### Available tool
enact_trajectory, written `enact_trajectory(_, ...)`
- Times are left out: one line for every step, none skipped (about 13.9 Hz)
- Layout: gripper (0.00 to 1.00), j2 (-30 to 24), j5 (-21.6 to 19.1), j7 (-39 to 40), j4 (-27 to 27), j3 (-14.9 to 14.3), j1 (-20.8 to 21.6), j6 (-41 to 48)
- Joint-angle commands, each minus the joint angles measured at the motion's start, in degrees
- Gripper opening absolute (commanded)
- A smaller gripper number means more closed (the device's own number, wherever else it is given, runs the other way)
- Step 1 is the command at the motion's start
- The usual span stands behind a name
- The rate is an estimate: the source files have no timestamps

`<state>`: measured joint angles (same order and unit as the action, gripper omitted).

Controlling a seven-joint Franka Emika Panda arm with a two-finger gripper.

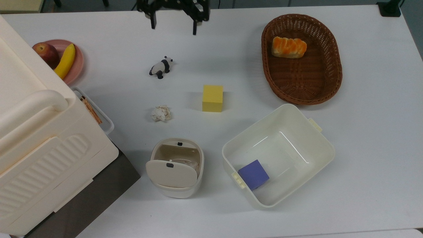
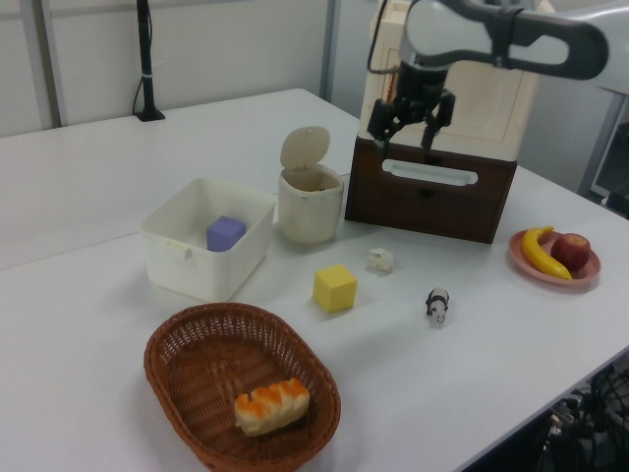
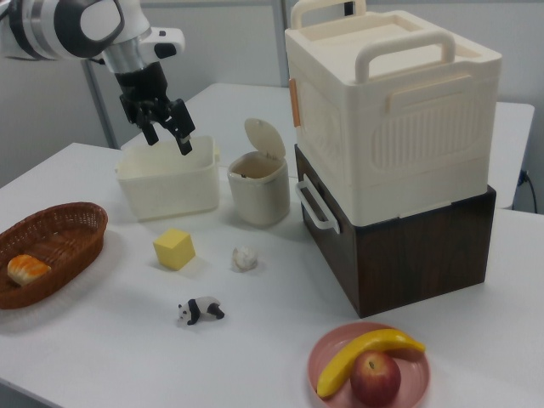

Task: Open the trash can

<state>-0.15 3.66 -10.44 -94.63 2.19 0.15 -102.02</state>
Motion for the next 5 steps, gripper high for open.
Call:
enact_trajectory(1.00, -2.8, -4.0, 0.7, -2.1, -1.5, -0.4, 0.3)
enact_trajectory(1.00, -2.8, -4.0, 0.8, -2.0, -1.5, -0.4, 0.7)
enact_trajectory(1.00, -2.7, -4.1, 0.8, -1.8, -1.5, -0.4, 0.9)
enact_trajectory(1.00, -2.7, -4.1, 0.8, -1.8, -1.5, -0.4, 0.9)
enact_trajectory(1.00, -2.7, -4.2, 0.8, -1.8, -1.6, -0.4, 0.9)
